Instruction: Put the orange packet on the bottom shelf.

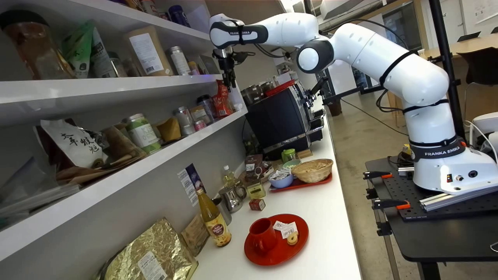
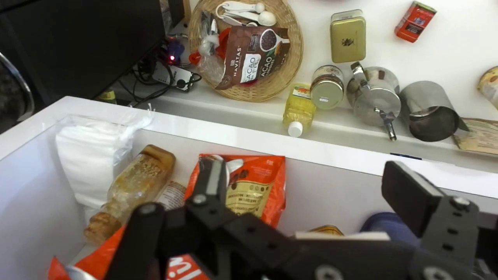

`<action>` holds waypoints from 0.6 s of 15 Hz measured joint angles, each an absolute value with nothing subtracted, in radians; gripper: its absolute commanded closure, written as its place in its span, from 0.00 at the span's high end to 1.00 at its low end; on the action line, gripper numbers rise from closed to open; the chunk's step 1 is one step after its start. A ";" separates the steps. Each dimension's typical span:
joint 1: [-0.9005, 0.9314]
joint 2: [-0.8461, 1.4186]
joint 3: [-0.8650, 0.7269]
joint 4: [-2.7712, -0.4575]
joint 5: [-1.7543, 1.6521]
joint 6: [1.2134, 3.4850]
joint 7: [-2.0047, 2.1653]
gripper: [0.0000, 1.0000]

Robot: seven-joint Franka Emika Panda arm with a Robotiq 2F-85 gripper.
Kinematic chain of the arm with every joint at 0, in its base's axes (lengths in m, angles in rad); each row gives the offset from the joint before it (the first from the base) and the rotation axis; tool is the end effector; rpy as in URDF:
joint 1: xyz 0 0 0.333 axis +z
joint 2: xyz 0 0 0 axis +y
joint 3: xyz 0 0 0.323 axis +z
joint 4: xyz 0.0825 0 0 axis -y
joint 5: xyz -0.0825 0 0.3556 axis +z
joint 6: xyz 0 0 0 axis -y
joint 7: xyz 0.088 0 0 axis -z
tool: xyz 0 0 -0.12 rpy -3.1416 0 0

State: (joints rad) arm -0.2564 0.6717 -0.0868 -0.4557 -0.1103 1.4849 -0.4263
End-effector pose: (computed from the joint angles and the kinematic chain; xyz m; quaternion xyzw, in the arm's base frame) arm 0.6412 -0.2105 0.6821 0.9798 0.0403 0.1371 0.1397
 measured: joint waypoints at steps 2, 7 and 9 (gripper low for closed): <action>-0.235 0.675 -0.086 -0.457 -0.111 1.473 -0.395 1.00; -0.184 0.694 -0.086 -0.457 -0.114 1.473 -0.324 1.00; -0.165 0.703 -0.086 -0.457 -0.117 1.473 -0.291 1.00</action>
State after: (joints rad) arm -0.1647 0.7030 -0.0861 -0.4567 -0.1170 1.4727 -0.2911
